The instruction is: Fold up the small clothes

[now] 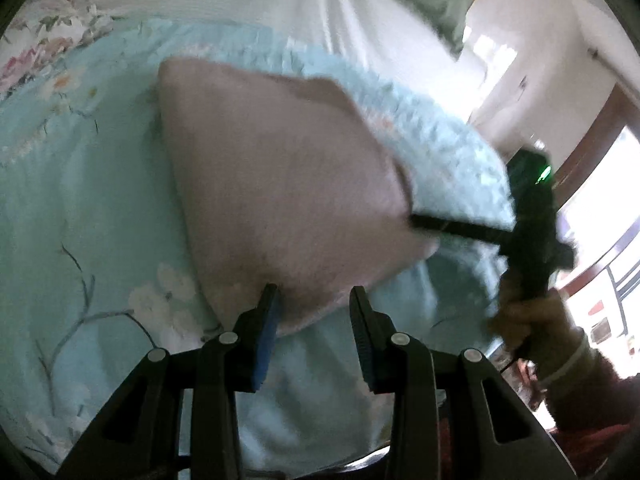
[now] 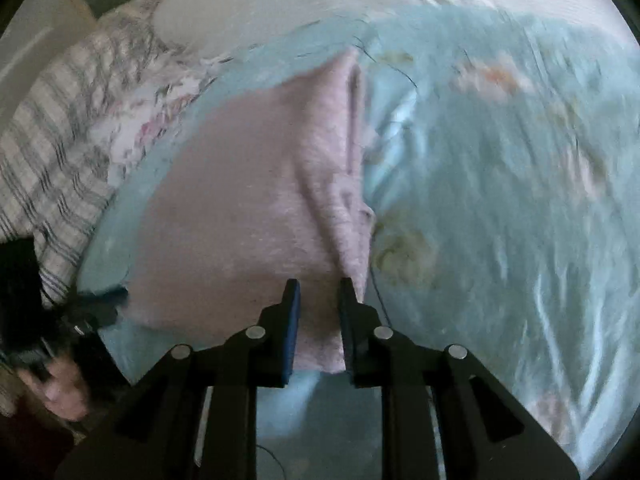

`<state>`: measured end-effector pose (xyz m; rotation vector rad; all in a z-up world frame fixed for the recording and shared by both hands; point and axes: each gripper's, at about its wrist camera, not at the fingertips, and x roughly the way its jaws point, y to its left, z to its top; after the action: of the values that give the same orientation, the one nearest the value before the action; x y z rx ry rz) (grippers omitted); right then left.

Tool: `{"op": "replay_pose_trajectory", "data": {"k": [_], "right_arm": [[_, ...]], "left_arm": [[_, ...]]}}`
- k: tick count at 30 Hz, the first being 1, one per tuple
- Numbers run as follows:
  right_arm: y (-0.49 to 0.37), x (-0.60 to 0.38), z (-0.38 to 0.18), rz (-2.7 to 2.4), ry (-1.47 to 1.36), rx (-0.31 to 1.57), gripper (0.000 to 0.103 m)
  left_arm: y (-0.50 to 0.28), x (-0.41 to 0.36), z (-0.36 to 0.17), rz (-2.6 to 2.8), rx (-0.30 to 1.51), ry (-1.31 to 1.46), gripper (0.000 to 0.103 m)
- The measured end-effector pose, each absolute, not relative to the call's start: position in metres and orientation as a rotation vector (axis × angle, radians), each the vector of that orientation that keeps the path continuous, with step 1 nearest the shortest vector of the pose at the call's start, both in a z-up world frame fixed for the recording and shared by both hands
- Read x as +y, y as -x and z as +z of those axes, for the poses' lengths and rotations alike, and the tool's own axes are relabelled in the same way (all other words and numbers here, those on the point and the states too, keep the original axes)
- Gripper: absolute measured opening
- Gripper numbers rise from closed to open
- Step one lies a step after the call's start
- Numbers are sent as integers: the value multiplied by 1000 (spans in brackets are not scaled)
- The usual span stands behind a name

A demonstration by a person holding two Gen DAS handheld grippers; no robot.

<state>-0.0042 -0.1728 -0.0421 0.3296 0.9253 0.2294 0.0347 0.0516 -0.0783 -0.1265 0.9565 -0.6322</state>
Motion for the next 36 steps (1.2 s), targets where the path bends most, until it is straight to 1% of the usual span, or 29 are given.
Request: {"op": "replay_pose_trajectory", "data": {"k": [2,7,11,14,16,18,20,21,22,28,31,33,34,36], "right_arm": [[3,-177,-42,235,-364,922,20],[6,-171,-44,231,-325,927,20],[9,-176,-46,235,-363,920,20],[13,-172,-34,236,-351,916,21],[19,-167,-21,247,-326,893,21],[26,-161,-10,265,-313,876,22],[31,-158,-4,281,-317,866,27],[33,-156,-1,286,-321,858,34],[33,-155,1,293,-321,849,36],[5,-153,10,284,-329,805,36],[-24,-156,3,267,-356,831,36],[-42,-160,-13,240,-357,880,35],[-48,-162,-22,239,-371,911,33],[-51,-165,-31,238,-391,916,33]], "left_arm": [[-36,54,-85,-628,959,140,36],[-35,60,-86,-632,963,165,36],[-31,58,-81,-615,963,131,36],[-30,55,-73,-588,965,121,36],[-25,57,-61,-563,940,111,38],[-22,61,-53,-521,929,105,45],[-20,66,-48,-484,922,110,47],[-20,69,-46,-468,921,120,48],[-22,72,-45,-453,920,131,49],[-33,76,-42,-406,915,145,49],[-37,70,-45,-387,922,126,49],[-36,68,-46,-377,924,118,49],[-35,67,-47,-376,927,117,49],[-35,67,-48,-370,933,113,50]]}}
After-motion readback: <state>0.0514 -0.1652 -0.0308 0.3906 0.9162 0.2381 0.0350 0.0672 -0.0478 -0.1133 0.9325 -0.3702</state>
